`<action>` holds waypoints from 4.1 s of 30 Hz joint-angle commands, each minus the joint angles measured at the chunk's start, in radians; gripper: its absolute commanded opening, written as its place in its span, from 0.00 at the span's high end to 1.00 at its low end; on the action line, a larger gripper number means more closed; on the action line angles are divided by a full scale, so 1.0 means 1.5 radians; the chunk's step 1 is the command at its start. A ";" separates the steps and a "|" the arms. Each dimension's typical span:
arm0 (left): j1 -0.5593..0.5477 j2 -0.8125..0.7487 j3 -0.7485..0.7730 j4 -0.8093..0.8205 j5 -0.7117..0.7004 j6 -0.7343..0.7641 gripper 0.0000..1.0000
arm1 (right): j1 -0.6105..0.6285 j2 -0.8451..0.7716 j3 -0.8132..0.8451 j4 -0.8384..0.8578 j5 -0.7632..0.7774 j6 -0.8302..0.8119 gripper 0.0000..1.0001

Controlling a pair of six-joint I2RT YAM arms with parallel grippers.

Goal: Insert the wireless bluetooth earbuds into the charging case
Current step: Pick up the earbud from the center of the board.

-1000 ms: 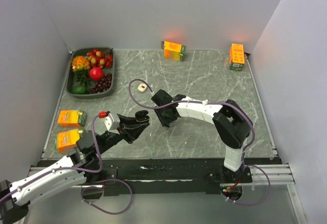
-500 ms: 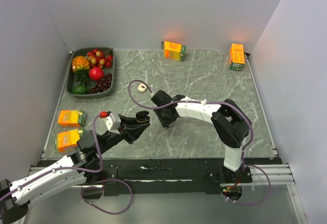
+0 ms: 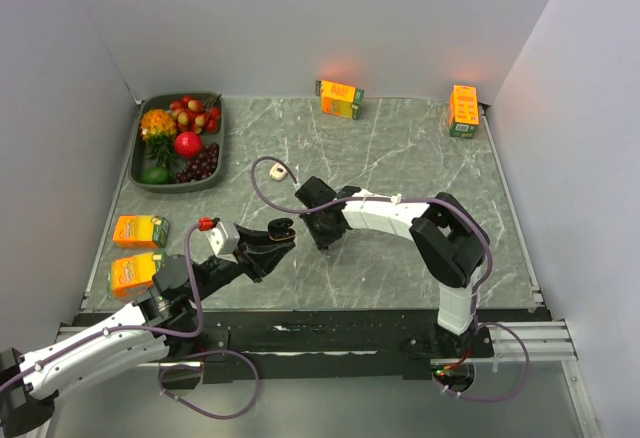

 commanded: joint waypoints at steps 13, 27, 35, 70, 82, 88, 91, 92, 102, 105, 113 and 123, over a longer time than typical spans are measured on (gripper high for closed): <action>-0.003 -0.010 0.014 0.023 -0.022 -0.003 0.99 | -0.071 -0.273 -0.060 0.121 -0.132 0.074 0.79; -0.004 0.017 0.024 0.056 -0.066 0.005 0.99 | -0.118 -0.516 -0.196 0.331 -0.318 0.111 0.83; -0.004 0.004 0.028 0.036 -0.076 0.003 0.99 | -0.148 -0.328 -0.213 0.194 -0.191 0.134 0.89; -0.003 -0.001 0.015 0.034 -0.081 -0.014 0.99 | -0.215 -0.149 -0.096 0.055 -0.005 0.103 0.45; -0.004 -0.010 0.018 0.017 -0.068 -0.013 0.99 | -0.096 -0.047 0.036 -0.094 0.138 -0.062 0.50; -0.004 -0.009 0.018 0.019 -0.062 -0.014 0.99 | -0.087 -0.020 0.047 -0.111 0.153 -0.066 0.49; -0.004 -0.005 0.018 0.023 -0.059 -0.017 0.99 | -0.087 -0.015 0.037 -0.092 0.145 -0.064 0.49; -0.005 -0.005 0.018 0.023 -0.059 -0.017 0.99 | -0.086 -0.012 0.036 -0.090 0.145 -0.066 0.49; -0.004 -0.005 0.015 0.025 -0.060 -0.018 0.99 | -0.083 0.013 0.051 -0.069 0.141 -0.075 0.50; -0.004 -0.005 0.015 0.022 -0.060 -0.019 0.99 | -0.083 0.025 0.054 -0.063 0.133 -0.076 0.50; -0.005 -0.005 0.018 0.016 -0.064 -0.018 0.99 | -0.084 0.049 0.057 -0.043 0.130 -0.077 0.52; -0.005 -0.001 0.016 0.018 -0.062 -0.019 0.99 | -0.086 0.046 0.052 -0.036 0.132 -0.080 0.53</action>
